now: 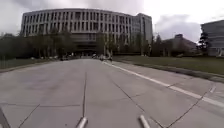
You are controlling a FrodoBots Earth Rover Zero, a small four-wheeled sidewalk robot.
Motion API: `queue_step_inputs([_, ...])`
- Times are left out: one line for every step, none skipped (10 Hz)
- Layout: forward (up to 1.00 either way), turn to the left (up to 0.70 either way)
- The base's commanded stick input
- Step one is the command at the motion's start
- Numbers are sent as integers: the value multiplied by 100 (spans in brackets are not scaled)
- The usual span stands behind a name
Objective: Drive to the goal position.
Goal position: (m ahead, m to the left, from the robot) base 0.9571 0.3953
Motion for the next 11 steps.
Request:
queue_step_inputs([70,1])
queue_step_inputs([70,1])
queue_step_inputs([70,1])
queue_step_inputs([70,1])
queue_step_inputs([70,1])
queue_step_inputs([70,1])
queue_step_inputs([70,1])
queue_step_inputs([70,1])
queue_step_inputs([70,1])
queue_step_inputs([70,1])
queue_step_inputs([70,1])
